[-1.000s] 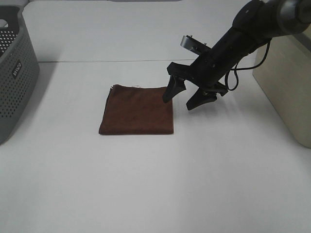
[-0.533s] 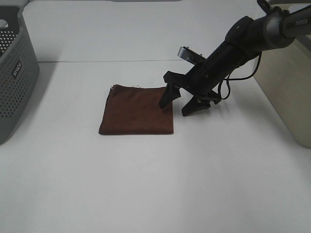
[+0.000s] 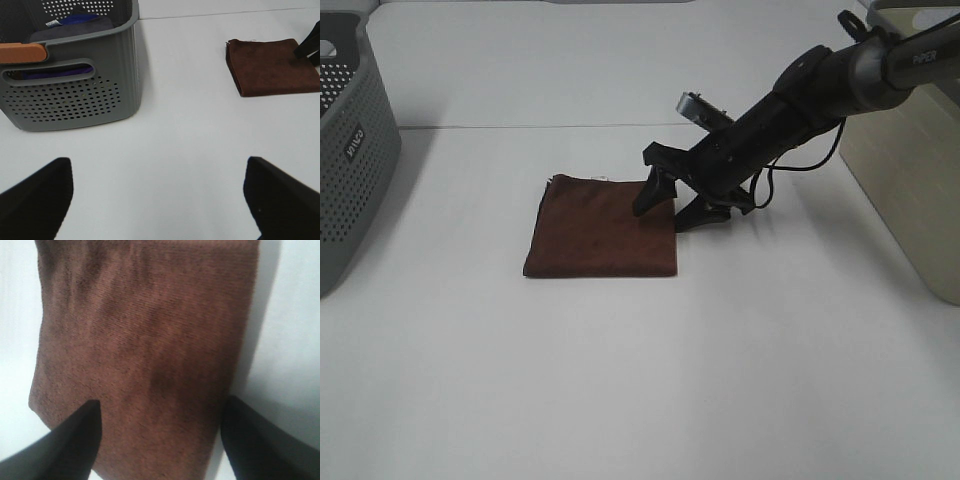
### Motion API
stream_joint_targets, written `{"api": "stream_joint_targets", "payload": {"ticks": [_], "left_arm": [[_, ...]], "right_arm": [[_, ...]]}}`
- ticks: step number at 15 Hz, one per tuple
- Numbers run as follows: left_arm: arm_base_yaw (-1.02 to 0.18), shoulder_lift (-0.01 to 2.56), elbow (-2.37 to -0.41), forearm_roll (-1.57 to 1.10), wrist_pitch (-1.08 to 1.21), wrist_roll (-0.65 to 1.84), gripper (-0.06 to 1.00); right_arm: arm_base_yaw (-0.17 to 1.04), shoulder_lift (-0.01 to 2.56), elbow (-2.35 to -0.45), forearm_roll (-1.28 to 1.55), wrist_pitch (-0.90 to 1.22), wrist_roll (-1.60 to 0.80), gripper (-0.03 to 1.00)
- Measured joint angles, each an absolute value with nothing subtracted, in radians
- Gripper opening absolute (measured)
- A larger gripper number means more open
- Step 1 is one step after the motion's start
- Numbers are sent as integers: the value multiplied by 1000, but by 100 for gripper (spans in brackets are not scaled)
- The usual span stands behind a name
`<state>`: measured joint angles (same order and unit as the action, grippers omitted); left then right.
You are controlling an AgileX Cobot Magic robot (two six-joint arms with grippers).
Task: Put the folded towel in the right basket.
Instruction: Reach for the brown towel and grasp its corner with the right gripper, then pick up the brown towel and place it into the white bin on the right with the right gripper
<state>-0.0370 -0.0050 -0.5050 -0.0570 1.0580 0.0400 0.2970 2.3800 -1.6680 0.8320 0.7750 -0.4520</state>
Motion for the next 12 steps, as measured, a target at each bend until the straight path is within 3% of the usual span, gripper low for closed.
{"api": "stream_joint_targets", "payload": {"ticks": [2,3,7,12], "left_arm": [[-37,-5,-505,-57,1058,40,88],[-37,-5,-505,-57,1058,40,88],[-37,-5,-505,-57,1058,40,88],[-37,-5,-505,-57,1058,40,88]], "right_arm": [[341,2383,-1673,835,737,-452,62],[352,2385,-1673,835,715,-445,56],[357,2402,-1673,823,649,-418,6],[357,2386,-1675,801,683,-416,2]]}}
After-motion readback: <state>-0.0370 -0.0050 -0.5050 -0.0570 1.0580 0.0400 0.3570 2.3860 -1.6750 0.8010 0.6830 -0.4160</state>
